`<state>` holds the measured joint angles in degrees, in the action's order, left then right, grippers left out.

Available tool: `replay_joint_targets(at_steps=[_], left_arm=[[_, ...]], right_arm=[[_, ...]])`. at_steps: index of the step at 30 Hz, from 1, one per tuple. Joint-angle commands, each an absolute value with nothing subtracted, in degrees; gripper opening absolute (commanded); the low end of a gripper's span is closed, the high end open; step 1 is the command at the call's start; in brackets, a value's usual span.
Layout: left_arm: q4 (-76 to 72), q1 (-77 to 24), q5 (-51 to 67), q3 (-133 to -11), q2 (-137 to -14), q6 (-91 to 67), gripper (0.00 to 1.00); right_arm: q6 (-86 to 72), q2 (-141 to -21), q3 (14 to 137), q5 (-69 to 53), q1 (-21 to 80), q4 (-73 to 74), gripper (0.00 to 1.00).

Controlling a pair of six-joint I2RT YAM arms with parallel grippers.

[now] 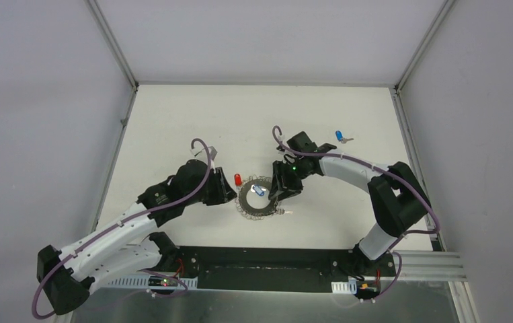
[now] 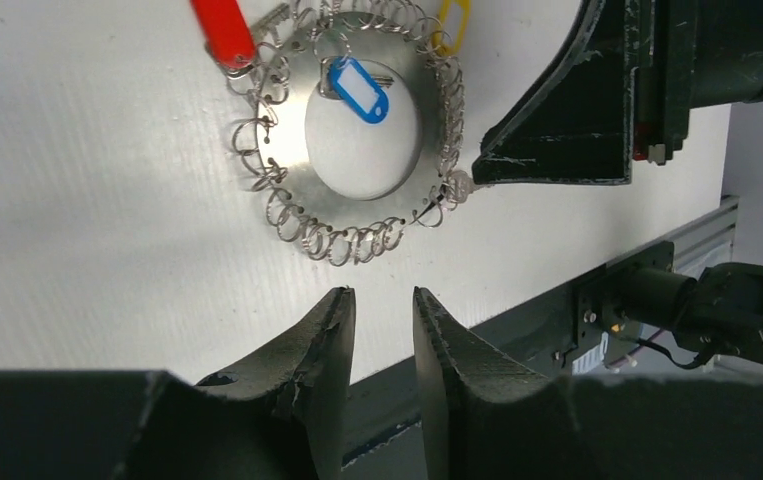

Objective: Put the keys on the keyring

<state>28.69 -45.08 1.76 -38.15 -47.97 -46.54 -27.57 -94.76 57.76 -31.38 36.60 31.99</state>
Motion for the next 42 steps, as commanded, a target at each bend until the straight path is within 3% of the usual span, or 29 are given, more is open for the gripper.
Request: replay_joint_targets(at_steps=[1,17,24,36,42], left_arm=[[32.74,-45.53,-3.90,-36.89,-45.35,-46.98,0.30],[37.13,-45.04,-1.64,-40.23,-59.68,-48.27,0.33],[37.03,-45.09,-0.52,-42.65,-63.94,-47.32,0.32],[36.80,-45.03,-1.31,-42.73,-63.36,-47.53,0.32],[36.80,-45.09,-2.05,-42.11,-62.18,-47.72,0.32]], right_arm=[[-28.16,-94.85,61.82,-33.71,36.65,30.22,0.46],[-26.84,-96.07,60.93,-28.23,32.38,34.96,0.46],[-26.88,-99.45,59.02,-30.96,32.88,34.37,0.41],[-28.20,-100.24,56.70,-32.92,41.58,32.90,0.14],[-30.90,-101.85,58.13,-36.09,47.68,30.57,0.07]])
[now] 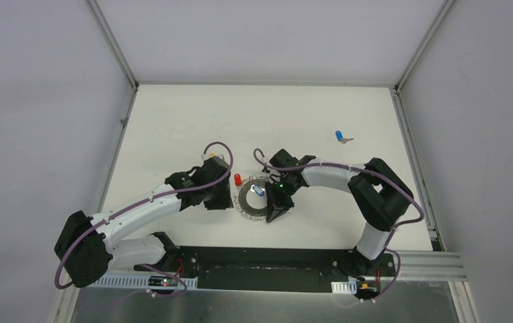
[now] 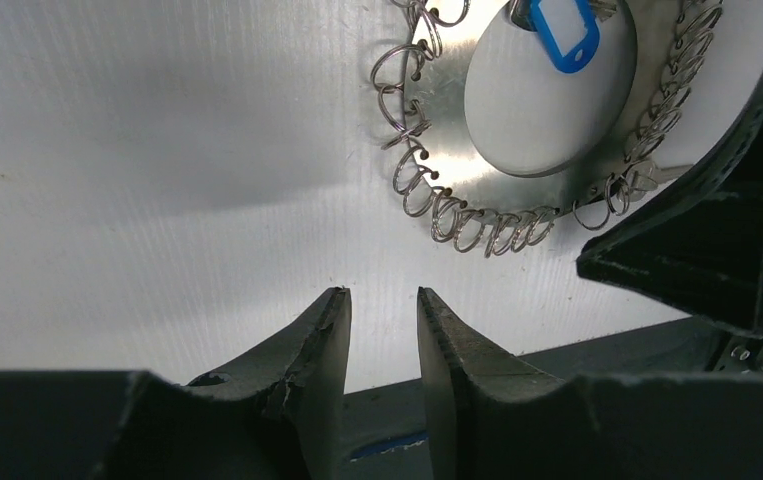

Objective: Put the keys on the keyring

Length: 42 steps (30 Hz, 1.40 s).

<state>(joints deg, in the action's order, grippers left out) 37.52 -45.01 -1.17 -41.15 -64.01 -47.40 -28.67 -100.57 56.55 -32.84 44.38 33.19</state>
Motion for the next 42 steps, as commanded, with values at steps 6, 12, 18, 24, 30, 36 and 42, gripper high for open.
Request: replay_joint_targets(at_steps=[6,12,18,24,30,36,42], left_arm=[[36.77,-45.08,-2.16,-41.58,-61.46,-47.81,0.32],[36.81,-45.07,-2.03,-41.10,-60.63,-48.28,0.32],[36.61,-45.07,-1.81,-40.10,-59.97,-48.90,0.32],[35.33,-45.08,-1.11,-39.26,-60.01,-49.68,0.32],[34.04,-45.09,-0.18,-38.89,-60.53,-49.96,0.32],[33.65,-45.09,-0.09,-39.01,-61.10,-50.01,0.32],[33.20,-45.04,-0.09,-38.76,-61.17,-50.11,0.32]], right_arm=[[-31.26,-102.28,63.51,-37.93,52.76,30.91,0.05],[-31.89,-99.18,62.76,-37.92,47.67,29.47,0.29],[-27.28,-96.36,61.61,-32.63,38.91,34.29,0.56],[-23.25,-99.27,62.60,-27.83,34.71,38.13,0.57],[-23.86,-104.42,63.07,-29.73,34.78,36.46,0.41],[-24.84,-105.31,61.85,-31.05,37.17,35.31,0.21],[-28.31,-105.22,61.15,-32.50,43.78,33.33,0.10]])
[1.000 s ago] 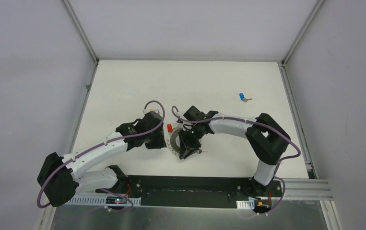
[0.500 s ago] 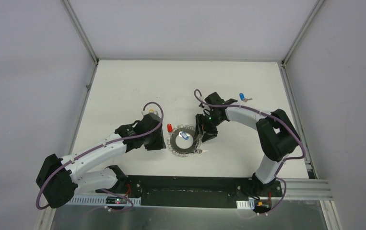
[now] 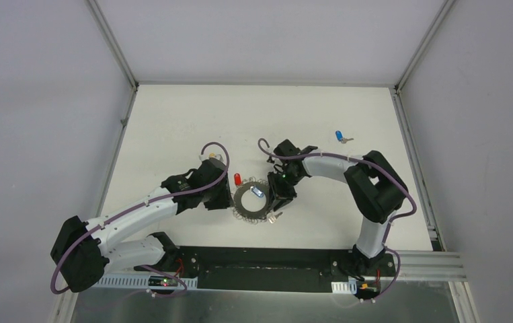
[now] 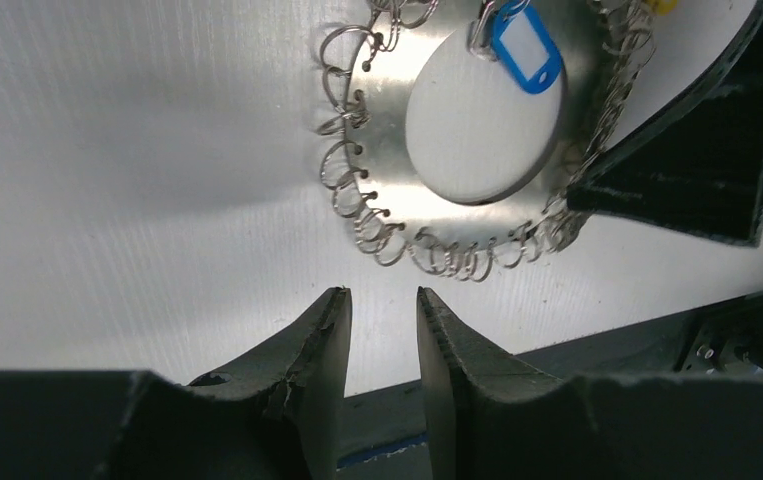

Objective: Put the keys on the keyring

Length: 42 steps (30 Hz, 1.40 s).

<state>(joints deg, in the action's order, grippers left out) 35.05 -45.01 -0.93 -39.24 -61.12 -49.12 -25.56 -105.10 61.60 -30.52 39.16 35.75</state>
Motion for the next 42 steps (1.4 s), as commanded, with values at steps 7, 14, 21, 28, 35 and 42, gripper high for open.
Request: replay_joint_targets(at_steps=[7,14,21,28,35,42], left_arm=[[33.18,-45.08,-0.09,-38.33,-60.58,-49.92,0.32],[33.14,-45.06,-0.09,-38.14,-59.52,-49.53,0.32],[33.13,-45.09,-0.09,-38.55,-58.40,-48.10,0.32],[32.73,-45.04,-0.47,-38.19,-54.17,-46.06,0.31],[30.89,-45.09,-2.51,-35.39,-47.33,-44.09,0.31],[24.11,-45.06,-0.13,-30.91,-43.54,-31.73,0.33]], right_arm=[[-34.08,-105.11,63.77,-37.42,51.85,29.11,0.18],[-33.72,-99.50,65.24,-38.38,48.98,29.01,0.54],[-32.52,-98.28,65.79,-40.36,39.73,29.94,0.50],[-31.98,-105.79,72.49,-41.95,38.12,32.63,0.38],[-31.77,-109.90,75.65,-40.85,39.68,34.61,0.38],[-30.72,-110.54,76.00,-38.51,41.99,36.26,0.39]])
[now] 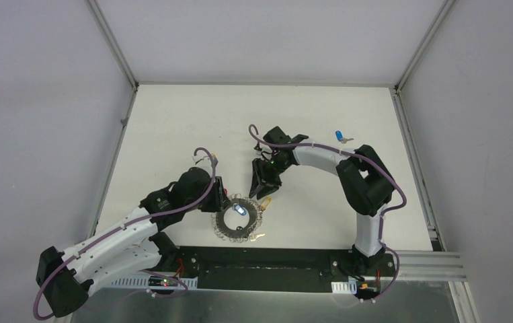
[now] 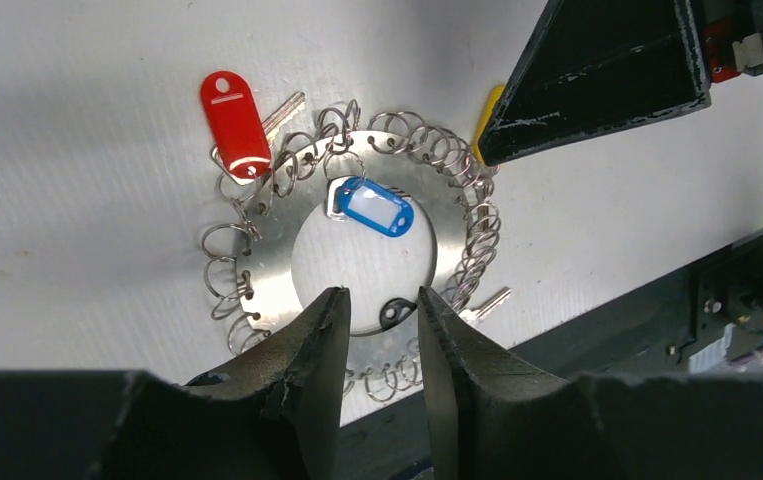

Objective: Put the keys on the keyring

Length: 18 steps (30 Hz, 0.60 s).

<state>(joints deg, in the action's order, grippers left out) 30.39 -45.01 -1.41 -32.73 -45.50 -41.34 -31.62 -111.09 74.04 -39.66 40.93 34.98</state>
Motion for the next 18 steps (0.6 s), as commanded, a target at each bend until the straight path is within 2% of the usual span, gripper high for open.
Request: replay_joint_targets(at_steps=[1,10,18], left_arm=[[23.44,-45.04,-0.09,-30.59,-43.20,-30.51,0.33],[11.82,-45.09,8.69,-29.03,-44.45,-17.72,0.34],[5.22,-45.43,15.47,-32.71,-55.66,-12.61,0.33]], right_arm=[[-30.76,-110.42,75.79,-38.33,42.06,36.23,0.39],[-31.25,-107.84,71.99,-38.07,41.23,34.53,0.42],[-31.97,-100.75,62.78,-38.87,36.87,30.97,0.43]])
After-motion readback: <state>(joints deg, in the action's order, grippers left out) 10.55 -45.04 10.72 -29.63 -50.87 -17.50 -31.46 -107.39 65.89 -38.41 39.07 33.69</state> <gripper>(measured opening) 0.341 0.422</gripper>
